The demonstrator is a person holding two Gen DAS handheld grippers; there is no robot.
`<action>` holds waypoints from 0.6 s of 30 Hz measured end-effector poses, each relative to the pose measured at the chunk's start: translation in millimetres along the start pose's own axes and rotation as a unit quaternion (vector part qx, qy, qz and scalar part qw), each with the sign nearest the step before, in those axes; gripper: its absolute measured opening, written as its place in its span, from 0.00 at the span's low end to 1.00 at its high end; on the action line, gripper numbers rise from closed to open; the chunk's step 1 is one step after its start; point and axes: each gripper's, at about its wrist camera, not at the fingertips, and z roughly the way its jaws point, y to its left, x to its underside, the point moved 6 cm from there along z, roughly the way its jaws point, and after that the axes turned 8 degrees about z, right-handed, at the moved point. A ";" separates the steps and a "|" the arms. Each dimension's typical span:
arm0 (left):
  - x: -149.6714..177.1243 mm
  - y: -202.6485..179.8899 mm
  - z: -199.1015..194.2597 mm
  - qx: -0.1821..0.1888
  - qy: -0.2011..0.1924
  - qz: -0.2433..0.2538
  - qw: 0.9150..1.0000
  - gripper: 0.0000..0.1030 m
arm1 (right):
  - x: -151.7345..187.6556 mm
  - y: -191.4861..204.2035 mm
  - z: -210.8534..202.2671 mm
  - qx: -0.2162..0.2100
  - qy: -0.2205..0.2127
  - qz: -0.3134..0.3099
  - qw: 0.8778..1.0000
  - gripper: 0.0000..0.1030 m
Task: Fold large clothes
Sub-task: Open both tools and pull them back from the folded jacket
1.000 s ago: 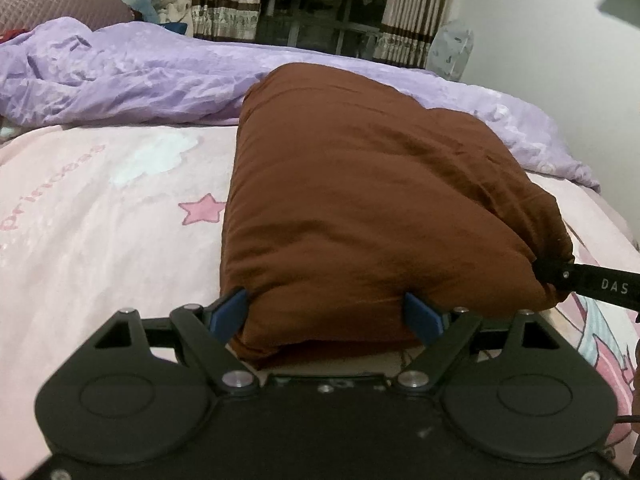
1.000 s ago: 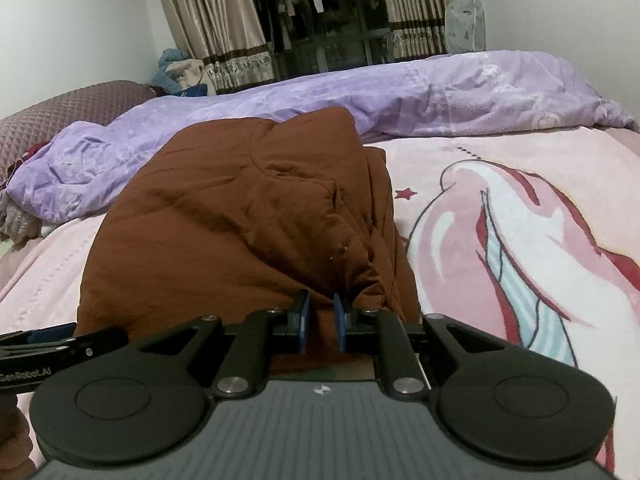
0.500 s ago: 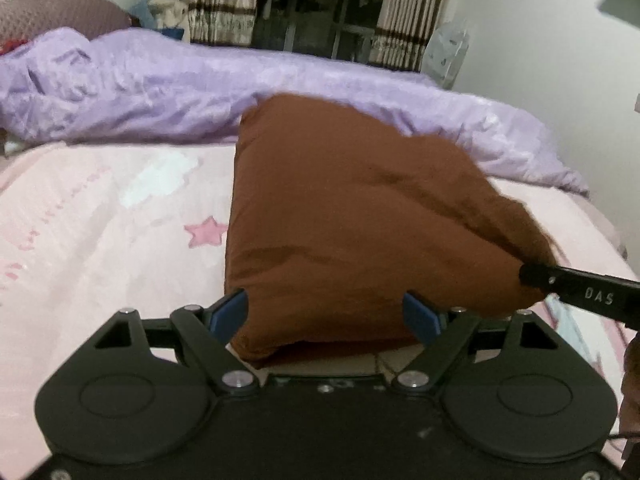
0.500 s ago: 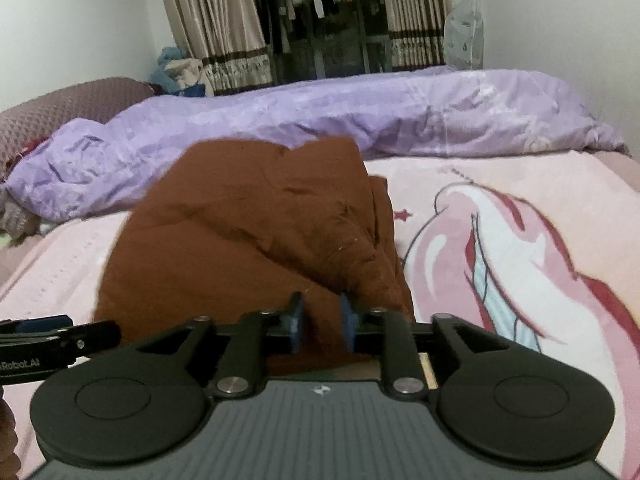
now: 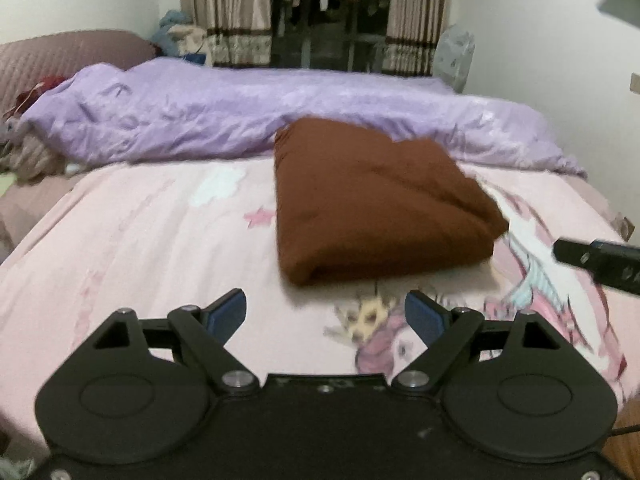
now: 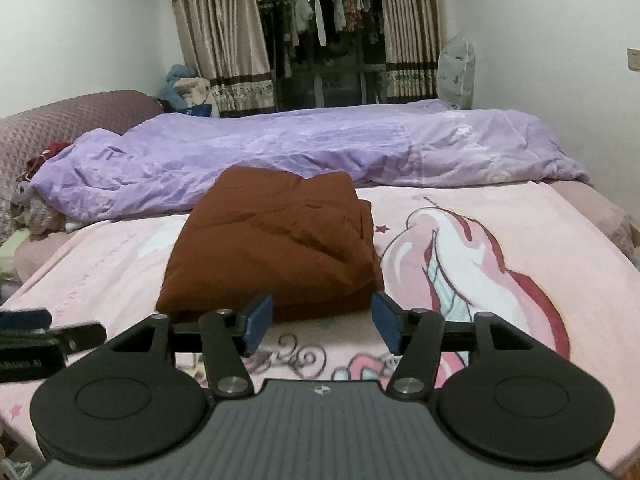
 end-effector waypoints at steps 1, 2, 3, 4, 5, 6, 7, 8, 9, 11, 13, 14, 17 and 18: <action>7.0 0.1 -4.7 -0.001 0.005 -0.004 1.000 0.86 | 2.3 -0.5 -4.7 0.001 0.000 0.001 1.000 0.67; 14.1 0.1 -9.2 0.000 0.010 -0.008 1.000 0.86 | 6.0 -1.7 -10.1 0.003 0.000 0.004 1.000 0.67; 20.3 0.3 -12.8 0.001 0.013 -0.013 1.000 0.86 | 9.0 -2.5 -13.9 0.004 0.002 0.006 1.000 0.67; 25.0 0.5 -15.7 0.002 0.014 -0.017 1.000 0.86 | 13.5 -3.1 -18.2 0.004 0.004 0.008 1.000 0.67; 29.9 0.4 -19.1 0.003 0.016 -0.021 1.000 0.86 | 16.8 -3.6 -21.5 0.004 0.007 0.010 1.000 0.67; 33.0 -0.3 -21.9 0.003 0.018 -0.024 1.000 0.86 | 20.6 -4.7 -24.1 0.004 0.009 0.012 1.000 0.67; 38.1 -1.9 -25.6 0.001 0.020 -0.025 0.999 0.86 | 24.0 -5.9 -26.6 0.005 0.011 0.013 1.000 0.67; 41.0 -1.9 -28.0 -0.002 0.021 -0.025 0.999 0.86 | 26.8 -7.3 -28.5 0.006 0.013 0.014 1.000 0.67; 42.8 -1.9 -30.0 -0.005 0.022 -0.023 0.999 0.86 | 29.6 -7.9 -30.2 0.007 0.015 0.014 1.000 0.67; 44.7 -3.4 -32.7 -0.010 0.020 -0.017 1.000 0.86 | 35.4 -9.4 -32.1 0.008 0.020 0.013 1.000 0.67; 44.7 -3.2 -32.4 -0.008 0.021 -0.017 1.000 0.86 | 41.3 -10.2 -32.6 0.010 0.027 0.014 0.999 0.67; 45.8 -4.1 -33.2 -0.006 0.022 -0.017 1.000 0.86 | 44.5 -11.3 -32.3 0.010 0.031 0.015 0.999 0.67; 48.8 -6.1 -34.4 -0.007 0.025 -0.012 1.000 0.86 | 49.8 -12.6 -29.8 0.016 0.041 0.013 0.999 0.67; 50.0 -7.4 -35.5 -0.008 0.026 -0.010 1.000 0.86 | 52.6 -13.1 -30.7 0.017 0.041 0.012 0.999 0.67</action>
